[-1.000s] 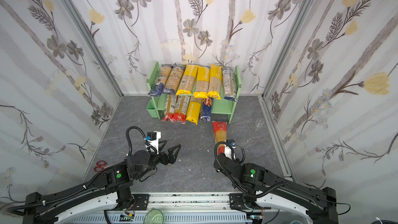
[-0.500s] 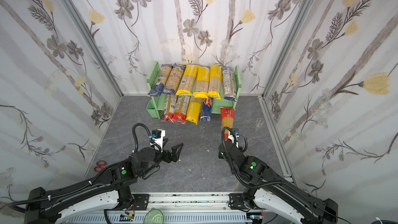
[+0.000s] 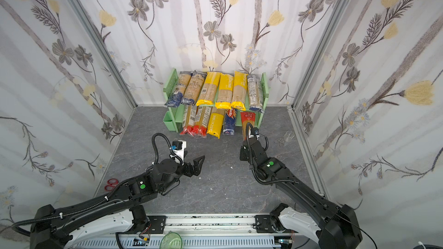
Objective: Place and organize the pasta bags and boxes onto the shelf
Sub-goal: 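Carry the red spaghetti bag upright to the lower shelf beside the Barilla box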
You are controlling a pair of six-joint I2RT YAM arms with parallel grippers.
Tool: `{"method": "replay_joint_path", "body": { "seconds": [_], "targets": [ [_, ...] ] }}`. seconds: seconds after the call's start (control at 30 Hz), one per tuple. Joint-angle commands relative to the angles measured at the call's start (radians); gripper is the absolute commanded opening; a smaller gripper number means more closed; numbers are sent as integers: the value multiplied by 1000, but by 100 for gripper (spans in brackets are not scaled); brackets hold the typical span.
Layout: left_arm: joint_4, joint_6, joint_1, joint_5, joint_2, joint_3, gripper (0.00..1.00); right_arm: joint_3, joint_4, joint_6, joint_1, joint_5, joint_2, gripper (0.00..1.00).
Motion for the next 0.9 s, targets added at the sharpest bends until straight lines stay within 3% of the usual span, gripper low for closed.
{"method": "replay_joint_path", "body": {
  "seconds": [0.0,0.37,0.63,0.87],
  "targets": [
    [17,22,9,0,26,24,100,31,269,-55,-31,5,58,9],
    [24,36,36,-33,69,57,100,87,454,-112,-117,-62,260,10],
    [24,39,46,-63,38,49,100,201,496,-126,-138,-76,445,11],
    [25,39,53,-98,46,71,100,259,503,-135,-168,-66,521,12]
  ]
}}
